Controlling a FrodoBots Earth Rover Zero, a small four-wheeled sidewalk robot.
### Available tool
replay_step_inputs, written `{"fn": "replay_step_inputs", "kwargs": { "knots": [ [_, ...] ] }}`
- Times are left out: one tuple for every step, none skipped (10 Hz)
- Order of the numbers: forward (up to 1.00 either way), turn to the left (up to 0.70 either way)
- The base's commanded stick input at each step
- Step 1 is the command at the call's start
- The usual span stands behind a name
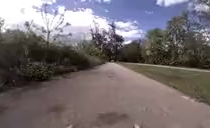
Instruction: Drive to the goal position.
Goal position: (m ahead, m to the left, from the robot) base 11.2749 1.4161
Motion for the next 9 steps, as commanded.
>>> {"fn": "replay_step_inputs", "kwargs": {
  "knots": [
    [1.00,0.00],
    [1.00,0.00],
    [1.00,0.00],
    [1.00,0.00],
    [1.00,0.00],
    [1.00,0.00],
    [1.00,0.00],
    [1.00,0.00],
    [1.00,0.00]
  ]
}}
